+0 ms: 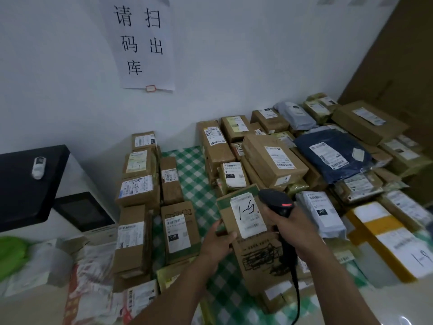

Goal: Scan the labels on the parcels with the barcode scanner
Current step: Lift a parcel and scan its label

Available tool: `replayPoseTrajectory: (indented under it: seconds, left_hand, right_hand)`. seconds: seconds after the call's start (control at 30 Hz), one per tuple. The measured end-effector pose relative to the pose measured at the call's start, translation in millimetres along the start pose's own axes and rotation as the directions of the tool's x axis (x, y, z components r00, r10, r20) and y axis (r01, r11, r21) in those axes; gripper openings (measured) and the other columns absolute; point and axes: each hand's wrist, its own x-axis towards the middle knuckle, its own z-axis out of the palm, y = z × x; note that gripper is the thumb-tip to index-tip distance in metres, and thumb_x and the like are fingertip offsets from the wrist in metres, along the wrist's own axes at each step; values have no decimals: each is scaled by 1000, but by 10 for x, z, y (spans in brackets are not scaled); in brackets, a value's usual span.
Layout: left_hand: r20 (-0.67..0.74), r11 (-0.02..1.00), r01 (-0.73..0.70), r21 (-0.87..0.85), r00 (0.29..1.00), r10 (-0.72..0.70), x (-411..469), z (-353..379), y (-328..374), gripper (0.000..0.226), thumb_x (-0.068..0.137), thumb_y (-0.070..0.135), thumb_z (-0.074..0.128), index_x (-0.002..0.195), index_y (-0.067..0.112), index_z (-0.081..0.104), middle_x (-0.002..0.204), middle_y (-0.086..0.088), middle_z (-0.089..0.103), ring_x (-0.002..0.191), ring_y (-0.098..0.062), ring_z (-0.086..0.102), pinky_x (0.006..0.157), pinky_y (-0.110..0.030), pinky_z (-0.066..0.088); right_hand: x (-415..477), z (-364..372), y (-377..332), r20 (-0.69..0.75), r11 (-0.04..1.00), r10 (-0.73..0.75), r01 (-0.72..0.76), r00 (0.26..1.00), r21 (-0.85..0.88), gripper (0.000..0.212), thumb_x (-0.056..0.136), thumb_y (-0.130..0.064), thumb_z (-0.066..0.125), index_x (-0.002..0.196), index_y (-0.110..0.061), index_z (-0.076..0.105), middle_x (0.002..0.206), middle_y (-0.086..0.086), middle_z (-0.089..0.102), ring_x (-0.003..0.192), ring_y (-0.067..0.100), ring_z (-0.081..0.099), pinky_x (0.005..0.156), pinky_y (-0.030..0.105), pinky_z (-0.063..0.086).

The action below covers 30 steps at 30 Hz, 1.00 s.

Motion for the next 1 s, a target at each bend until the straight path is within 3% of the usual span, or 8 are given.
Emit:
replayPoseTrajectory:
  seconds: [0.1,0.23,0.33,0.5,0.6,0.7,0.83,1.0]
  left_hand:
    - [-29,994,-98,-47,995,96,-56,-132,26,45,98,17,68,138,37,59,132,3,69,115,-19,69,91,-38,61]
    - [-136,968,-250,-3,959,247,-176,-340,186,41,95,36,71,135,40,63,132,15,68,123,-13,63,105,-51,53]
    - [-121,945,-319,66,938,325,-323,-441,344,53,88,51,74,137,55,55,135,22,64,126,-10,61,105,-51,52]
    - [1,907,-403,122,914,406,-522,-599,432,93,89,24,81,143,69,20,120,24,69,105,11,65,77,-18,58]
    - [-33,873,-469,134,878,477,-547,-719,470,95,89,18,80,146,65,20,128,18,67,109,12,63,79,-21,60]
    - [-112,831,-526,184,828,549,-505,-832,536,101,89,25,80,155,60,13,138,17,61,122,5,58,89,-29,61]
    - [-212,832,-524,181,805,554,-392,-946,661,105,93,12,74,154,58,3,137,16,56,113,7,57,75,-18,59]
    - [-295,850,-476,224,798,525,-270,-1109,751,111,92,9,74,158,55,-2,156,5,46,140,-16,49,103,-52,54]
  right_hand:
    - [-37,-16,-8,-55,993,-66,61,996,-97,26,94,-35,75,119,-33,66,84,-7,74,74,10,70,62,25,52]
    - [-22,84,-88,-18,988,-86,83,996,-128,27,87,-48,78,110,-39,69,95,-6,76,88,17,73,85,46,60]
    - [-60,256,-212,47,991,-108,111,993,-73,17,95,-33,74,108,-41,67,100,-14,73,94,7,68,84,34,53]
    - [-64,458,-355,100,983,-122,134,988,-123,30,96,-38,73,124,-32,66,106,-7,75,102,13,68,79,30,51]
    - [-37,555,-379,135,991,-91,103,987,-87,40,93,-42,75,129,-30,65,106,-4,75,102,17,70,85,37,55]
    - [-39,618,-404,188,994,-89,100,978,-50,34,94,-37,74,126,-32,66,98,-10,75,91,10,69,76,30,50]
    - [-104,681,-475,258,992,-98,114,961,-48,24,95,-36,74,118,-36,68,89,-13,77,79,2,72,65,24,52]
    - [-123,797,-582,326,981,-78,130,942,-140,22,95,-41,72,116,-40,67,97,-12,79,91,7,73,78,27,58]
